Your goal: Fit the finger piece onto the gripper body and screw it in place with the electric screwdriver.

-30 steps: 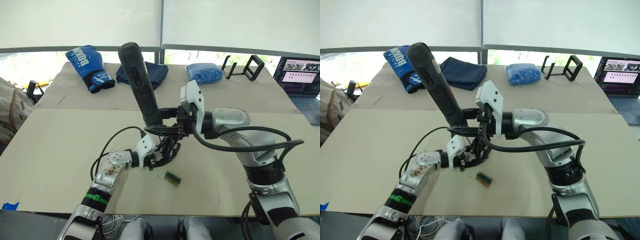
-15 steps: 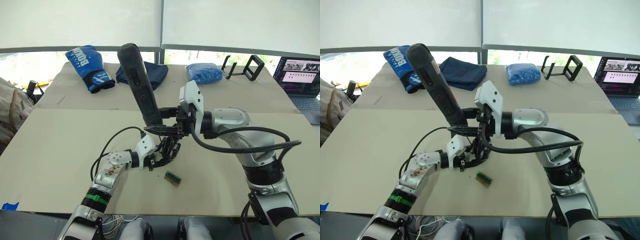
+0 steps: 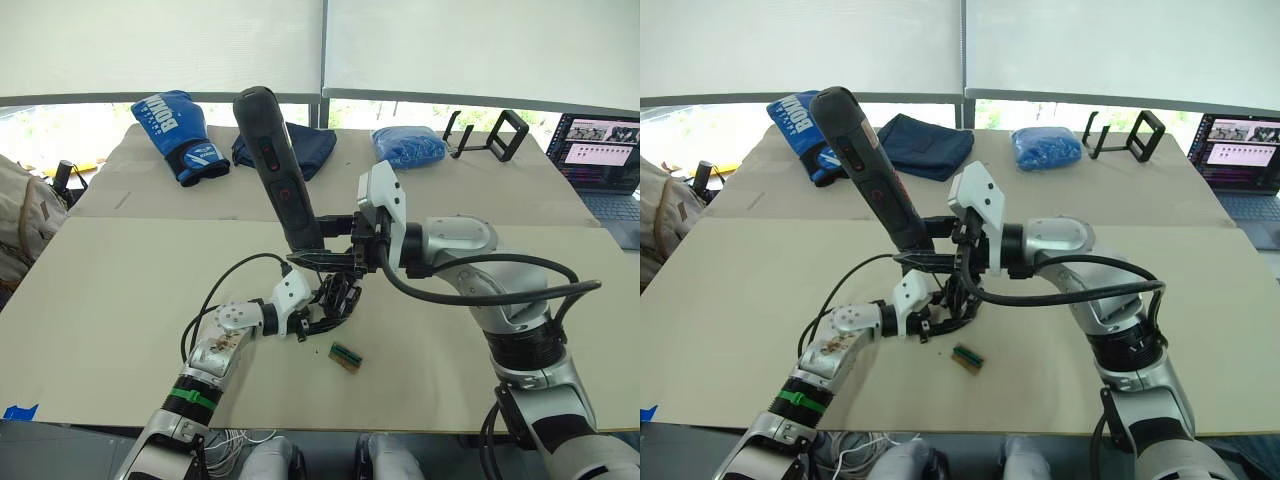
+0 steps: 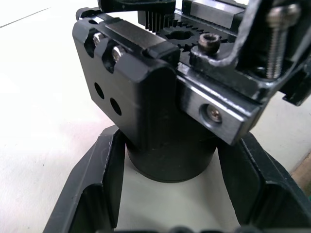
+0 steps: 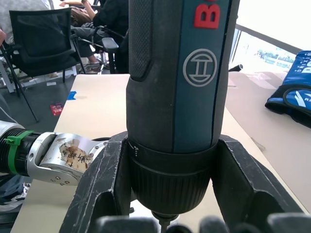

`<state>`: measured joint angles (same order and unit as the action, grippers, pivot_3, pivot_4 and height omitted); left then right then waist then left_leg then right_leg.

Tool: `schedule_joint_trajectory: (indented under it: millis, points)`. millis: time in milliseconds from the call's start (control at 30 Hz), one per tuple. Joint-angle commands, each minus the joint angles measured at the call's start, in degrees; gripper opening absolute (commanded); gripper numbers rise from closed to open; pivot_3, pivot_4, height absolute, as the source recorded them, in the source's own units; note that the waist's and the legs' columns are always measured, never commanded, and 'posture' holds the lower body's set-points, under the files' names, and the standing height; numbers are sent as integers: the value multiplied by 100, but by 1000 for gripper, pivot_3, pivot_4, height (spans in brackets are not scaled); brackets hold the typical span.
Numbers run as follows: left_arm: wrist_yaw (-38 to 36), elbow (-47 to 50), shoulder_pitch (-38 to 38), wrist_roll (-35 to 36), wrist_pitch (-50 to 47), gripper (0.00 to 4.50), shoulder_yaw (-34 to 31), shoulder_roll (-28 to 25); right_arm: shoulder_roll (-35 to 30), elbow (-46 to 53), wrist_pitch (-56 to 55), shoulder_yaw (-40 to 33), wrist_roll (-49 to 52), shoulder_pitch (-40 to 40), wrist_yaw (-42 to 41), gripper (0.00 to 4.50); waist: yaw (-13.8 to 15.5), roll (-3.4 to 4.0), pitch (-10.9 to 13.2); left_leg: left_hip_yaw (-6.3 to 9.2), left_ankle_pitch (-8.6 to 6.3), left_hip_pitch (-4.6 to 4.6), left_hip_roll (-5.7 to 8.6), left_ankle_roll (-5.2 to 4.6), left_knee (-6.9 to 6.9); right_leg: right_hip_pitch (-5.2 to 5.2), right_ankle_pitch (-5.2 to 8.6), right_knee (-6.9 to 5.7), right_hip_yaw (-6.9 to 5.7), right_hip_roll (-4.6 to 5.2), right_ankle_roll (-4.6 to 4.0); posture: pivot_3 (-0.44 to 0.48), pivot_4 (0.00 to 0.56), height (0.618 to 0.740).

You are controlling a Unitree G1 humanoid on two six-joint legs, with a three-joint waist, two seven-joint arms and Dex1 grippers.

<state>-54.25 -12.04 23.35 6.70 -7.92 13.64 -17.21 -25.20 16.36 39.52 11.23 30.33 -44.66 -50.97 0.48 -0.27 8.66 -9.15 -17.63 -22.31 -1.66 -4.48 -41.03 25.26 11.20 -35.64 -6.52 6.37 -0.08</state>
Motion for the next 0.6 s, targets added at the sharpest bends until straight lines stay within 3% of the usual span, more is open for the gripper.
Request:
schedule_joint_trajectory:
  millis: [33, 600]
  points:
    - [-117, -138, -185, -88, -200, 2278, 294, -3, 49, 224, -13, -188, 149, -95, 34, 1938, 0, 0, 0, 0, 0, 0, 0, 0, 0, 0, 0, 0, 0, 0, 0, 0, 150, 740]
    - [-120, -152, -169, -86, -195, 2278, 293, 4, -3, 159, -154, -219, 54, -125, 51, 1938, 0, 0, 0, 0, 0, 0, 0, 0, 0, 0, 0, 0, 0, -1, 0, 0, 150, 740]
